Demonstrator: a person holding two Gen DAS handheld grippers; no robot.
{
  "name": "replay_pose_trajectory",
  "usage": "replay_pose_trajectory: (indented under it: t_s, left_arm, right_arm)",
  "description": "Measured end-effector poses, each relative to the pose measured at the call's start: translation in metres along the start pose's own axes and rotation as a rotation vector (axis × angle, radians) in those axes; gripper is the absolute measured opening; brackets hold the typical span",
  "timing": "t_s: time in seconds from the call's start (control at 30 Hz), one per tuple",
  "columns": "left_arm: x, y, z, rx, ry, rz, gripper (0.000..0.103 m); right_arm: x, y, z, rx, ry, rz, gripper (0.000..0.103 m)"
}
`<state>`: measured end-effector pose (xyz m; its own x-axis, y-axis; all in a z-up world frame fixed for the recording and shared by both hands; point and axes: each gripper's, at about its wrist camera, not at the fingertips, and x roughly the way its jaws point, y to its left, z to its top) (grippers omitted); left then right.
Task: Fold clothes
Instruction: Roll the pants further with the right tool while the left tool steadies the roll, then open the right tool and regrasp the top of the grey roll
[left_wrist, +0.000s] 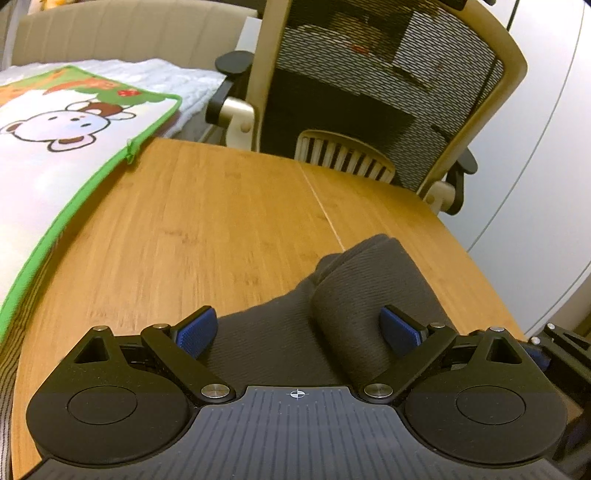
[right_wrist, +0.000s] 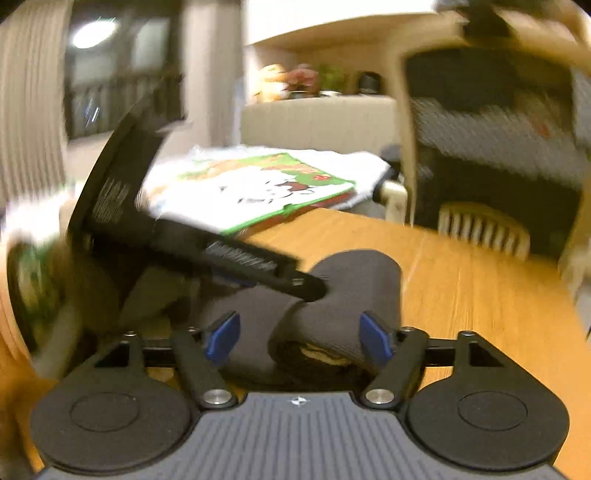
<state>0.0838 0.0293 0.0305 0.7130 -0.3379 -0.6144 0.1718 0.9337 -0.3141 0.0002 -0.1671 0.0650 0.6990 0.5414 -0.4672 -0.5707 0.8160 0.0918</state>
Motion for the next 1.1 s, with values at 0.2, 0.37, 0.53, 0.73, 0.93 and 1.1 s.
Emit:
replay_pose_trajectory:
  t_s: [0.2, 0.37, 0.53, 0.73, 0.93, 1.1]
  left_arm:
    - [0.0, 0.0, 0.0, -0.002, -0.001, 0.0, 0.099]
    - [-0.002, 0.001, 0.001, -0.01, -0.004, 0.0, 0.099]
    - [-0.023, 0.008, 0.009, -0.037, -0.052, 0.001, 0.098]
    - [-0.054, 0.017, 0.022, -0.037, -0.122, 0.024, 0.098]
    - [-0.039, -0.001, 0.013, 0.031, -0.062, 0.044, 0.099]
    - [-0.028, 0.009, 0.003, 0.019, -0.026, 0.068, 0.099]
  right_arm:
    - [0.009, -0.046, 0.0, 0.29, 0.002, -0.022, 0.078]
    - [0.037, -0.047, -0.004, 0.315, 0.044, 0.01, 0.084]
    - [0.032, -0.041, 0.002, 0.244, 0.049, 0.015, 0.053]
    - [0.026, 0.016, 0.009, -0.17, 0.046, -0.129, 0.053]
    - [0.031, 0.067, 0.001, -0.427, 0.028, -0.167, 0.056]
    - [0.011, 0.05, 0.008, -0.309, 0.011, -0.063, 0.081]
